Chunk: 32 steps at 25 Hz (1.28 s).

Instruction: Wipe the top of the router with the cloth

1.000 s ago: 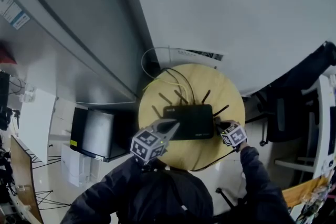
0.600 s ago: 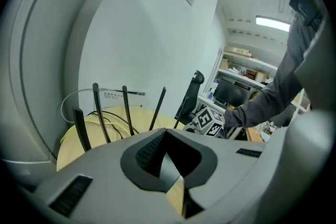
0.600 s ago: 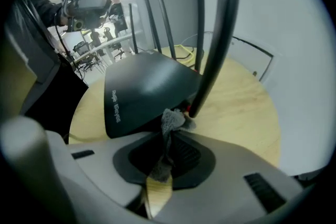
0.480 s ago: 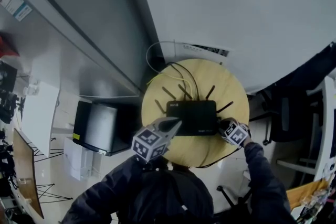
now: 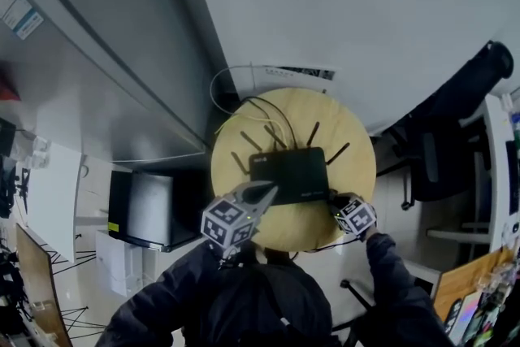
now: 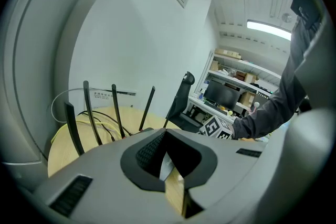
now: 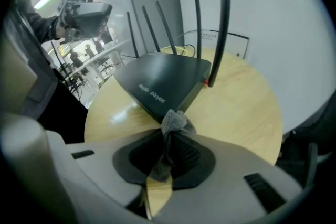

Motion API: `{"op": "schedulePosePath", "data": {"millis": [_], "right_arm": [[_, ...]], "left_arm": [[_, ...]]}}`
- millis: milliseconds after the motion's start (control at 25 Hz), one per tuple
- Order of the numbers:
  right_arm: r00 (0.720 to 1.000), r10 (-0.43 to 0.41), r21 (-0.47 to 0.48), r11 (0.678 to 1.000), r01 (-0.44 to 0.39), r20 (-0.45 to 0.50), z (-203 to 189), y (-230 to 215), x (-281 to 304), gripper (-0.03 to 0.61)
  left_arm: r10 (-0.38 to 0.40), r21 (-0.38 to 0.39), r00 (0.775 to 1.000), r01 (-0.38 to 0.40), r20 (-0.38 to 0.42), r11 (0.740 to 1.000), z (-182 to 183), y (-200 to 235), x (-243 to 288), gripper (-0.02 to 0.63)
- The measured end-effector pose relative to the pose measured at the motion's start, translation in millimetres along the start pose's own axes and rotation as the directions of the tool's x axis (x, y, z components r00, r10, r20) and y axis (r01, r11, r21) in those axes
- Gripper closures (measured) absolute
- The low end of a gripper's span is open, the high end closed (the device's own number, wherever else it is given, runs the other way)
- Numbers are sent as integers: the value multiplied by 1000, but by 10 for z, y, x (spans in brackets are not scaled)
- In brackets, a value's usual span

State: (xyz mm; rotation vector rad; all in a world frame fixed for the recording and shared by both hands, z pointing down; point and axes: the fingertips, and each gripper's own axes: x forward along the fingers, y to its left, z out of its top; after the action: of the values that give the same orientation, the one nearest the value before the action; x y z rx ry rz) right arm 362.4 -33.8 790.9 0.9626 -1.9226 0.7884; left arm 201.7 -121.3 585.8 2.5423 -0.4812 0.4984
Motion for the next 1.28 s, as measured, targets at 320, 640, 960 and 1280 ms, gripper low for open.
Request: {"op": "schedulePosePath", "data": {"millis": [320, 640, 960, 1280], "right_arm": [[996, -73, 237, 970, 61, 46, 195, 480, 129, 508], [995, -40, 241, 970, 17, 89, 778, 1273, 549, 508], [993, 18, 223, 974, -43, 113, 1144, 1831, 818, 508], [991, 14, 248, 968, -47, 132, 1176, 1916, 805, 508]], "left_arm": [[-23, 5, 1000, 23, 17, 1000, -53, 8, -326, 614], [7, -2, 1000, -7, 25, 1000, -185, 140, -734, 614], [42, -9, 998, -42, 39, 999, -288, 259, -1103, 614], [37, -5, 998, -37, 47, 999, -351, 312, -1296, 614]]}}
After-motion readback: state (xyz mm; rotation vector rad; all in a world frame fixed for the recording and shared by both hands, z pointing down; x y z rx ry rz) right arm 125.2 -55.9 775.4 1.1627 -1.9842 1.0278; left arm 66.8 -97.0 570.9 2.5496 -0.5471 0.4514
